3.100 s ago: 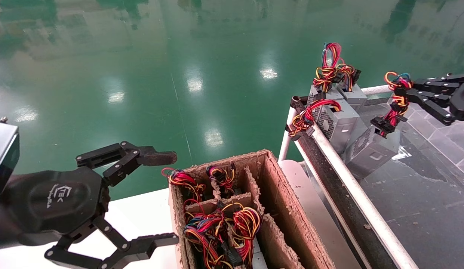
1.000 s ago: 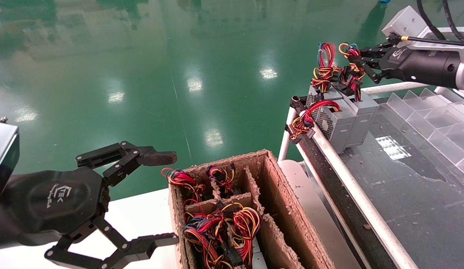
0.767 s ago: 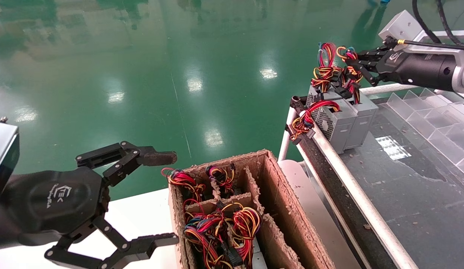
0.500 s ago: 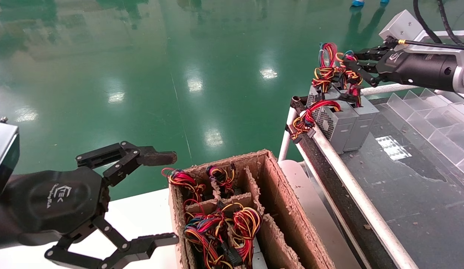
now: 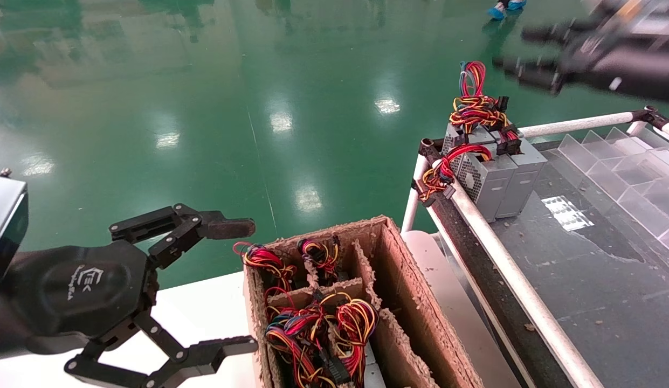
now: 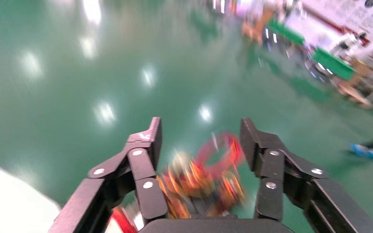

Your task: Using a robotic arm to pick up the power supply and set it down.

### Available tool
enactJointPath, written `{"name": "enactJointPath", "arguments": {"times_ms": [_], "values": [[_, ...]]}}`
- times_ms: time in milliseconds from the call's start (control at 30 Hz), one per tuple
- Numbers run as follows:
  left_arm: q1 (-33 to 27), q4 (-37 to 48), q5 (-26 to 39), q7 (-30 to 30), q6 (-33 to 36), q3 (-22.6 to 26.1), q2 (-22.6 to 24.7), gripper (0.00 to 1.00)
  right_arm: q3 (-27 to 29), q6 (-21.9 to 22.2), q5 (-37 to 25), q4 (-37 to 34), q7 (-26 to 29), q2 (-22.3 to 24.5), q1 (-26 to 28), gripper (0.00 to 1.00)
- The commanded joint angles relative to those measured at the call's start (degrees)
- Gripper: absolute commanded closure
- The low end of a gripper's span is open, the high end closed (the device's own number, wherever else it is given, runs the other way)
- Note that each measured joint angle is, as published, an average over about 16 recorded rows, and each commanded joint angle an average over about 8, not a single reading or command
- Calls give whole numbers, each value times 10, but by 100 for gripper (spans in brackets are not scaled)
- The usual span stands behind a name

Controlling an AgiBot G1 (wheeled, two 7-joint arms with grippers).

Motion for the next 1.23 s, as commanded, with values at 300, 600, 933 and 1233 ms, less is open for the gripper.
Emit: {"name": "enactJointPath", "arguments": {"times_ms": [300,600,933,1233], "values": [[0,0,0,0,0,0,0,0,57,-72,76,45,76,36,-38,0],[0,1,0,0,0,0,0,0,79,-91,100,159,114,64,-117,0],[0,1,0,0,0,0,0,0,103,-113,127,286,155,95,-204,0],[0,1,0,0,0,1,0,0,121,-129,147,382,186,118,-269,0]]}}
